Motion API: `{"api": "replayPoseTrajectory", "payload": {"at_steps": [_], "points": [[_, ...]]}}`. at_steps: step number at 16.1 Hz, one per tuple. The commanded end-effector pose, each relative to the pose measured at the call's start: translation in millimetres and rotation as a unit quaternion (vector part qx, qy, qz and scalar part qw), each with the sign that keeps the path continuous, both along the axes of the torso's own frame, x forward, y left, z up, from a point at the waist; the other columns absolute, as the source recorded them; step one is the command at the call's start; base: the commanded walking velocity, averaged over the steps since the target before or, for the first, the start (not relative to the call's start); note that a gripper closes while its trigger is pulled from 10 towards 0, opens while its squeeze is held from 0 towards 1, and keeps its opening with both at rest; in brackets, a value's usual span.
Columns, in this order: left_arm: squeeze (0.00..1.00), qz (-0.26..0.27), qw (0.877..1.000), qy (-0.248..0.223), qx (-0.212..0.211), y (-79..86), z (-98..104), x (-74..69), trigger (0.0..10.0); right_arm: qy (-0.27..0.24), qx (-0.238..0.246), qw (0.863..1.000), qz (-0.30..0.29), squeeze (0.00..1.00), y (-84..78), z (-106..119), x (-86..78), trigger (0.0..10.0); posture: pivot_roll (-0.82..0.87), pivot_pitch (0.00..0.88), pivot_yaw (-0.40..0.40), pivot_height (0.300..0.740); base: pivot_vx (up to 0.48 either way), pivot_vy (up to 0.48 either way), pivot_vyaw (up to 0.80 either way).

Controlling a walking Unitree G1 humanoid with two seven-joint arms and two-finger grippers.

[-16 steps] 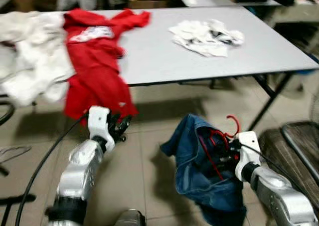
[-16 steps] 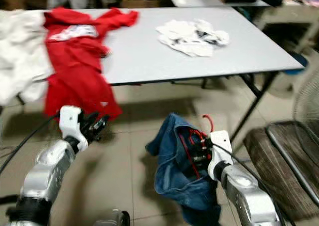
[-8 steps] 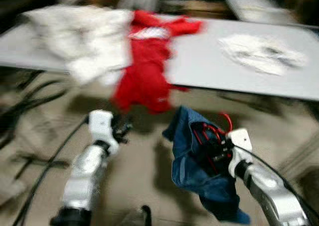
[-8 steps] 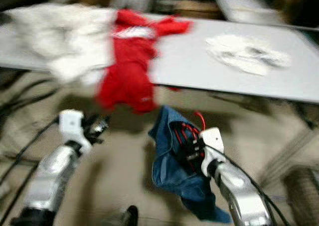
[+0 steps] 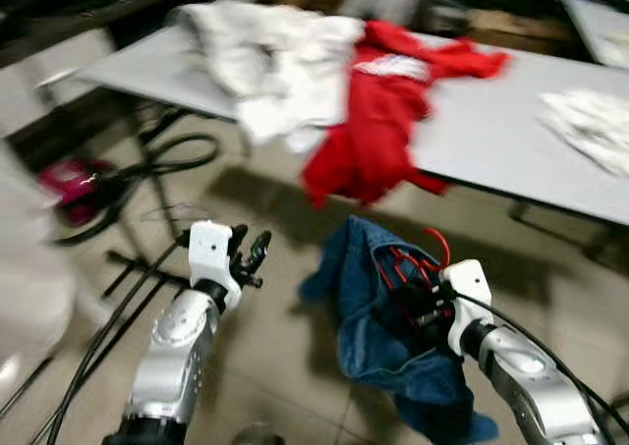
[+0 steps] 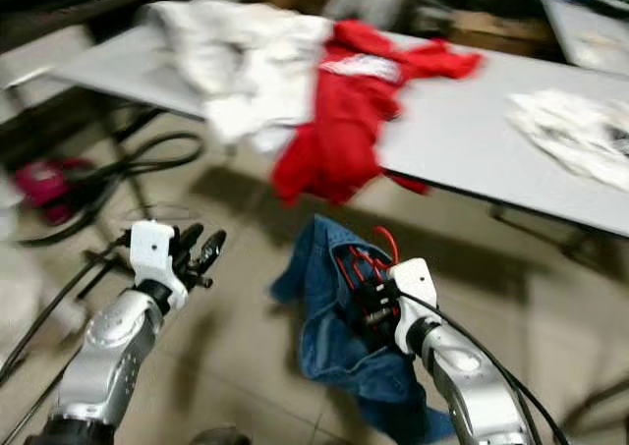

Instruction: Hang hanger

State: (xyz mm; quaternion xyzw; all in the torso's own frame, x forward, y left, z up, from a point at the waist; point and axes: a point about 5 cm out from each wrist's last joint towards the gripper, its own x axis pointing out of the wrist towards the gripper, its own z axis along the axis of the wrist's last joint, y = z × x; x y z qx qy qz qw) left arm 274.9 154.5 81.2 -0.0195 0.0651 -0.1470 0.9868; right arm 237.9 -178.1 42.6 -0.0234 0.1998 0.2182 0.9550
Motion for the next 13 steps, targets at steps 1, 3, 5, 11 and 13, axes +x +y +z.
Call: {"api": "replayPoseTrajectory", "payload": {"at_steps": [1, 3, 5, 11, 13], "points": [[0.00, 0.020, 1.000, 0.006, 0.008, 8.2, -0.2, 0.8, 10.0, -0.027, 0.011, 1.000, 0.003, 0.00, 4.1, 8.8, 5.0, 10.0, 0.04, 0.000, -0.023, 0.740, 0.000, 0.000, 0.80], [0.00, 0.018, 1.000, 0.005, 0.009, 9.2, 0.9, 0.9, 10.0, -0.027, 0.013, 1.000, 0.003, 0.00, 5.7, 8.7, 4.8, 10.0, 0.04, 0.000, -0.025, 0.740, 0.120, 0.000, 0.80], [0.00, 0.020, 1.000, 0.006, 0.011, 10.5, 1.5, 0.3, 10.0, -0.028, 0.016, 0.999, 0.001, 0.00, 7.0, 8.0, 5.7, 10.0, 0.05, 0.000, -0.025, 0.740, 0.263, 0.000, 0.80], [0.00, 0.020, 1.000, 0.008, 0.019, 11.2, 1.2, -0.4, 10.0, -0.034, 0.022, 0.999, 0.011, 0.00, 11.6, 9.6, 11.1, 10.0, 0.05, 0.000, -0.030, 0.740, 0.281, 0.000, 0.80], [0.00, 0.019, 1.000, 0.007, 0.022, 11.4, 1.9, -0.2, 10.0, -0.037, 0.021, 0.999, 0.010, 0.00, 11.4, 10.3, 12.8, 10.0, 0.06, 0.000, -0.032, 0.740, 0.285, 0.000, 0.80]]}}
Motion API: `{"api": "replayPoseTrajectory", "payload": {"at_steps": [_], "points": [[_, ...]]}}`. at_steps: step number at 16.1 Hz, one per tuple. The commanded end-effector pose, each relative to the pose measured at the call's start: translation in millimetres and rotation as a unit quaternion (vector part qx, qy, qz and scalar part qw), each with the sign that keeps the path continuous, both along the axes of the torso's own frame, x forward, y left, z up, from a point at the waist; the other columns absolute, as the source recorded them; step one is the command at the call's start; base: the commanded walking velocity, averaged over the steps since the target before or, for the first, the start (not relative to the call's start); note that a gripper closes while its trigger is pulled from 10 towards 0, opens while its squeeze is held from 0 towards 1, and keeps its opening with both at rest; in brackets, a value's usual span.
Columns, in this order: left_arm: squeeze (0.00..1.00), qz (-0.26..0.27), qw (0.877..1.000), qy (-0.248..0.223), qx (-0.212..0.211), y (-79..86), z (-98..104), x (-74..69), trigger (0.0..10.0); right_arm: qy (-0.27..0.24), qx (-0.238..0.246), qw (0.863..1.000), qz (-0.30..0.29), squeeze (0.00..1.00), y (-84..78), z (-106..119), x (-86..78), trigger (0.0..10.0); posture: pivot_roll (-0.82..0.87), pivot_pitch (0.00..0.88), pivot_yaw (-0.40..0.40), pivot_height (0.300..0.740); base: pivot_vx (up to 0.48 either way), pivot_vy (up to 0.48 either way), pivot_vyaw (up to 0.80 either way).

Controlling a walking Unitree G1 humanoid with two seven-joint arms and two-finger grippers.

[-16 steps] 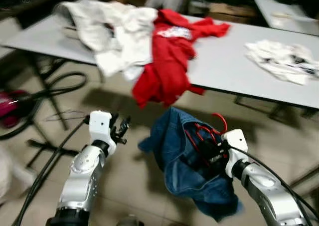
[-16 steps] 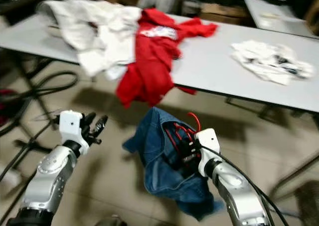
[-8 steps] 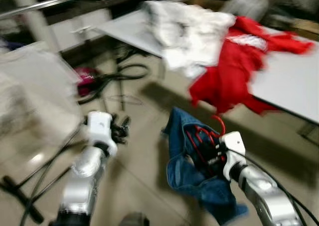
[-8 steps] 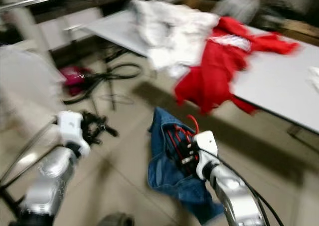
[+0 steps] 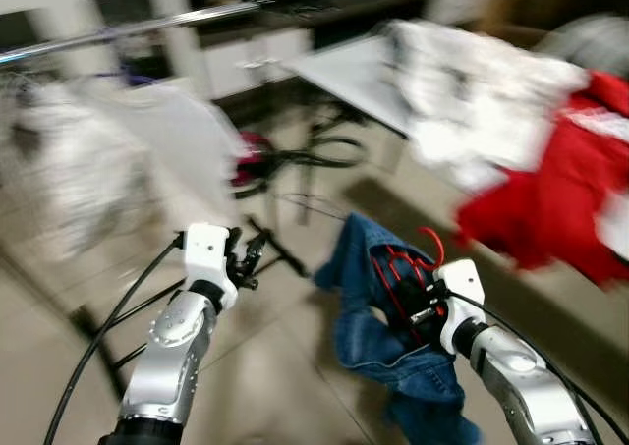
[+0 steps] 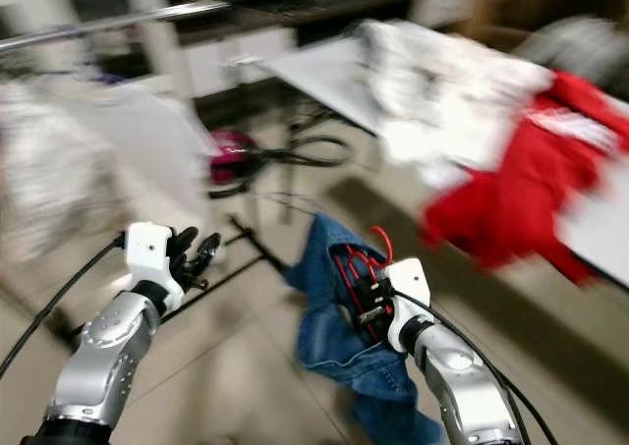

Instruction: Hang hanger

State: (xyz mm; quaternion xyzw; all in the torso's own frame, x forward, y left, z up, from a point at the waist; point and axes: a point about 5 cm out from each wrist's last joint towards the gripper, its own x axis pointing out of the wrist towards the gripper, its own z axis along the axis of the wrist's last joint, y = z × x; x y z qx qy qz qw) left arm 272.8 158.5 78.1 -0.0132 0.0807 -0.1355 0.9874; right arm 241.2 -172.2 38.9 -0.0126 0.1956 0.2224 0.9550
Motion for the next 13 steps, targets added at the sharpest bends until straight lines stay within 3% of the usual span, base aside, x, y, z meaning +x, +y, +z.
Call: {"api": "replayPoseTrajectory", "payload": {"at_steps": [1, 3, 6, 13], "points": [[0.00, 0.007, 1.000, -0.009, 0.015, 7.3, 5.5, 2.0, 10.0, -0.038, 0.007, 0.999, 0.004, 0.00, 4.6, 14.8, 10.7, 10.0, 0.06, 0.000, -0.033, 0.740, 0.285, 0.000, 0.80], [0.00, 0.003, 1.000, -0.010, 0.022, 7.1, 5.7, 1.8, 10.0, -0.044, 0.005, 0.999, -0.013, 0.00, 0.3, 16.5, 13.0, 10.0, 0.06, 0.000, -0.036, 0.740, 0.285, 0.000, 0.80], [0.00, 0.004, 1.000, -0.011, 0.021, 6.1, 5.7, 1.0, 10.0, -0.053, 0.019, 0.996, -0.062, 0.00, -11.5, 22.5, 18.4, 10.0, 0.06, 0.000, -0.041, 0.740, 0.287, 0.000, 0.00], [0.00, 0.000, 1.000, -0.012, 0.021, 5.0, 6.3, 2.0, 10.0, -0.063, 0.013, 0.996, -0.064, 0.00, -11.6, 25.8, 19.7, 10.0, 0.06, 0.000, -0.044, 0.740, 0.294, 0.000, 0.00]]}}
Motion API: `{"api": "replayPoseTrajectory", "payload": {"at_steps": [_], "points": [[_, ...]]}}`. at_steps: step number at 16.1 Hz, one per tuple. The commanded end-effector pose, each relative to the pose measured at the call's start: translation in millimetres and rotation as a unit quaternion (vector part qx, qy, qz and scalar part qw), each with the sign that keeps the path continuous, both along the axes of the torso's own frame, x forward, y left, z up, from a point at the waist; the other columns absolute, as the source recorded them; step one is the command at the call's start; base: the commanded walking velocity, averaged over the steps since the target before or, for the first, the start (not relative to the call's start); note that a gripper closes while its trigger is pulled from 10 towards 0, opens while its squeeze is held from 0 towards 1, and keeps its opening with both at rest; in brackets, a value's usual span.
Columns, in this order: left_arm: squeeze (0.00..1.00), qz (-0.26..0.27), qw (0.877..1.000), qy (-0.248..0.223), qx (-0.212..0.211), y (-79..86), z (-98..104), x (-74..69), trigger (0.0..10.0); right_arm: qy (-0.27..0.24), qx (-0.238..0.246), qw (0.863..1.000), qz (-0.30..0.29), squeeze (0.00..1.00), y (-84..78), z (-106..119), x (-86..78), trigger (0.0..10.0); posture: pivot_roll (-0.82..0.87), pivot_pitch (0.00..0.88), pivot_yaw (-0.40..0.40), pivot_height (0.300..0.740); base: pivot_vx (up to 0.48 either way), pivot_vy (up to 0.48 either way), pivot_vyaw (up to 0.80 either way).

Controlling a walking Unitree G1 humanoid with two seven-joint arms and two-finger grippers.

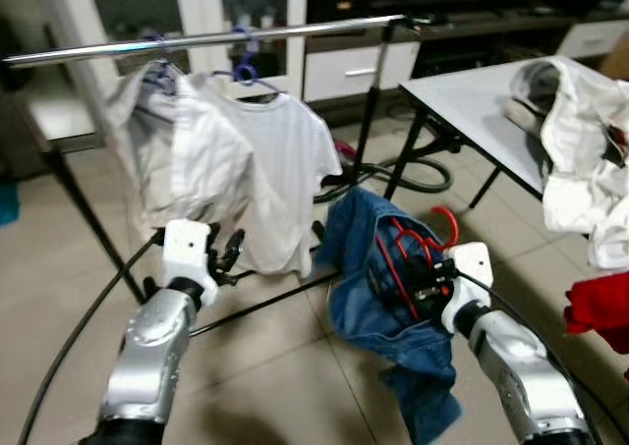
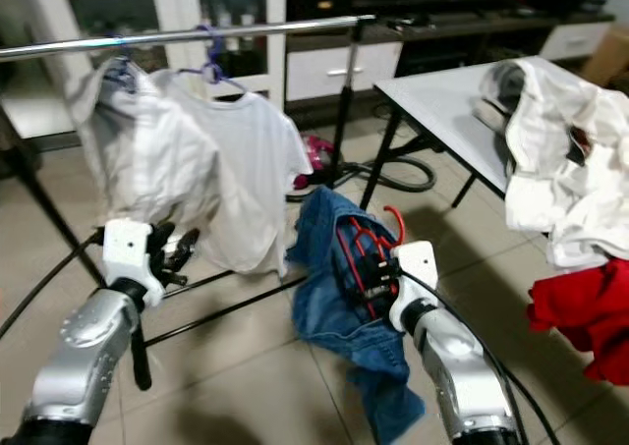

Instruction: Hang hanger

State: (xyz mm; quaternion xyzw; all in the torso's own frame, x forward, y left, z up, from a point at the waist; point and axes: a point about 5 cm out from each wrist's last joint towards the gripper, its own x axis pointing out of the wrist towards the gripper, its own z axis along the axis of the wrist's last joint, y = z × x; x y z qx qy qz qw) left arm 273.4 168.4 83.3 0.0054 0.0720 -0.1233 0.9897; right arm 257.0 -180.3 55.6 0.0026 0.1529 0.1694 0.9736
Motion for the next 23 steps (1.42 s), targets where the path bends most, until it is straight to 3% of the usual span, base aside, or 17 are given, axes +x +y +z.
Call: {"api": "replayPoseTrajectory", "payload": {"at_steps": [1, 6, 10, 19, 23], "points": [[0.00, -0.012, 1.000, -0.002, 0.001, -6.4, 1.9, 2.4, 10.0, -0.022, -0.003, 1.000, -0.006, 0.00, -2.5, 9.1, 3.6, 10.0, 0.06, 0.000, -0.045, 0.740, 0.345, 0.000, 0.00], [0.00, -0.009, 1.000, -0.001, -0.003, -7.0, 2.1, 5.2, 10.0, -0.021, 0.005, 0.999, -0.026, 0.00, -1.9, 7.5, 3.4, 10.0, 0.06, 0.000, -0.036, 0.740, 0.363, 0.000, 0.00], [0.00, 0.005, 1.000, -0.013, 0.001, -7.9, 3.9, 8.1, 10.0, -0.030, 0.001, 0.999, -0.024, 0.00, -1.5, 11.5, 8.4, 10.0, 0.06, 0.000, -0.039, 0.740, 0.000, 0.000, 0.00], [0.00, 0.005, 1.000, -0.022, 0.021, -8.4, 5.7, 10.2, 10.0, -0.045, 0.000, 0.998, -0.037, 0.00, -6.4, 19.3, 20.5, 10.0, 0.07, 0.000, -0.045, 0.740, 0.000, -0.438, 0.80], [0.00, -0.014, 0.999, -0.026, 0.017, -12.8, 6.5, 10.5, 10.0, -0.047, 0.007, 0.997, -0.066, 0.00, -18.5, 21.2, 15.0, 10.0, 0.06, 0.000, -0.044, 0.740, 0.000, 0.000, 0.00]]}}
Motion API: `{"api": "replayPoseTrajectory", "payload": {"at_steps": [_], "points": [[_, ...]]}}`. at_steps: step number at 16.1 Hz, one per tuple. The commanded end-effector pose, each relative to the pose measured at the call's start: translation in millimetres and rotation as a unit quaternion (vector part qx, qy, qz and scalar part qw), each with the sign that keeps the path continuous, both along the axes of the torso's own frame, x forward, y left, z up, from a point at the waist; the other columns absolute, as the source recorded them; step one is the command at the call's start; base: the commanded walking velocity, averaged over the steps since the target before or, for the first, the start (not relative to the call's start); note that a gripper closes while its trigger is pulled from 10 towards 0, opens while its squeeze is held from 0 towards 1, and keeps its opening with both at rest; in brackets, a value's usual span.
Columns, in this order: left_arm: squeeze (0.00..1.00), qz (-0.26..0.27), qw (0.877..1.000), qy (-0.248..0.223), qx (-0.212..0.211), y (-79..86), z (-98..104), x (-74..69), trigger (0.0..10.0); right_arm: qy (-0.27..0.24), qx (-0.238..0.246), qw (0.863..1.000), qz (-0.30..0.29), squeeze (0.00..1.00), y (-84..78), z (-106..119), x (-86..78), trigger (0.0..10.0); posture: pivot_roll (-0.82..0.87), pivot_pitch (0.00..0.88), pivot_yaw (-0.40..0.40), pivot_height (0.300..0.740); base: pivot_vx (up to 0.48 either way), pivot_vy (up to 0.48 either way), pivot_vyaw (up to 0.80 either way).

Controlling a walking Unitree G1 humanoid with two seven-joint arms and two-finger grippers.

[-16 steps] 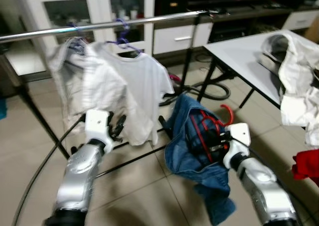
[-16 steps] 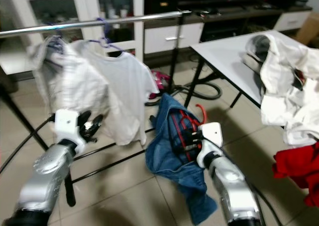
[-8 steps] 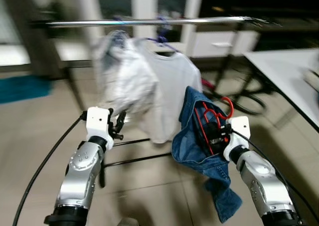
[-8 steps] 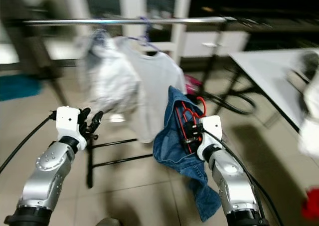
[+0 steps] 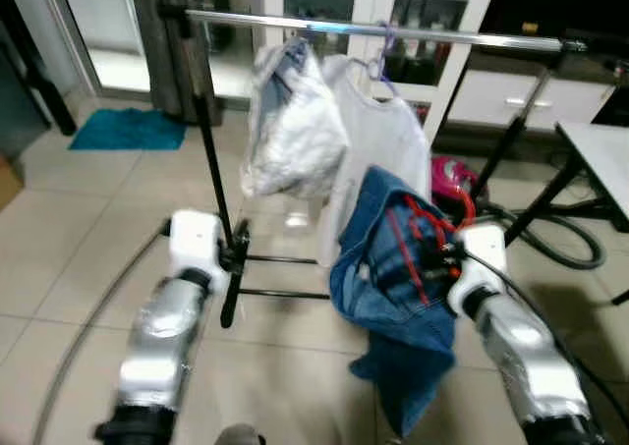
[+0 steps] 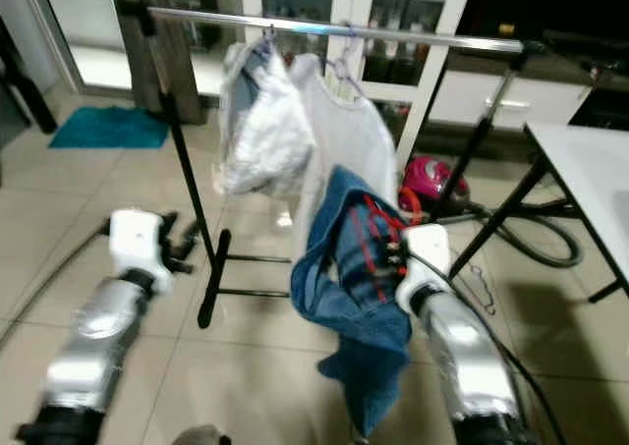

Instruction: Hang hanger

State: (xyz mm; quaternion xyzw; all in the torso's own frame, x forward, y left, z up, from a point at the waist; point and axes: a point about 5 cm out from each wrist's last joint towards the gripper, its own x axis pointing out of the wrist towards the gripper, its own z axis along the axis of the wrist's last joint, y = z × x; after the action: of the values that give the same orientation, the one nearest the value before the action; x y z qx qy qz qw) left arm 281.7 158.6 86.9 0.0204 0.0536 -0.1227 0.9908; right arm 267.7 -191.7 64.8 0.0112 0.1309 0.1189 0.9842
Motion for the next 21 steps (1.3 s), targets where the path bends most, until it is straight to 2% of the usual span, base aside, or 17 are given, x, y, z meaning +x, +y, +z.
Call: {"api": "replayPoseTrajectory", "payload": {"at_steps": [1, 5, 8, 21], "points": [[0.00, -0.020, 1.000, -0.003, 0.003, -3.7, 2.7, 2.1, 10.0, -0.026, 0.003, 1.000, -0.017, 0.00, -8.2, 12.8, 4.3, 10.0, 0.06, 0.000, -0.044, 0.740, 0.000, 0.000, 0.00], [0.00, -0.037, 0.999, -0.011, 0.001, -5.7, 4.5, 2.6, 10.0, -0.015, -0.011, 0.999, -0.047, 0.00, -21.6, 14.2, 7.8, 10.0, 0.06, 0.000, -0.044, 0.740, 0.224, 0.000, 0.00], [0.00, -0.050, 0.999, -0.015, 0.005, -7.5, 6.2, 2.8, 10.0, -0.018, -0.022, 0.998, -0.054, 0.00, -27.9, 18.5, 12.9, 10.0, 0.06, 0.000, -0.047, 0.740, 0.333, 0.000, -0.75], [0.00, -0.083, 0.995, -0.039, 0.025, -11.0, 20.4, 10.7, 10.0, -0.040, -0.045, 0.995, -0.082, 0.00, -39.0, 32.5, 31.9, 10.0, 0.07, 0.000, -0.050, 0.740, 0.358, 0.000, 0.00]]}}
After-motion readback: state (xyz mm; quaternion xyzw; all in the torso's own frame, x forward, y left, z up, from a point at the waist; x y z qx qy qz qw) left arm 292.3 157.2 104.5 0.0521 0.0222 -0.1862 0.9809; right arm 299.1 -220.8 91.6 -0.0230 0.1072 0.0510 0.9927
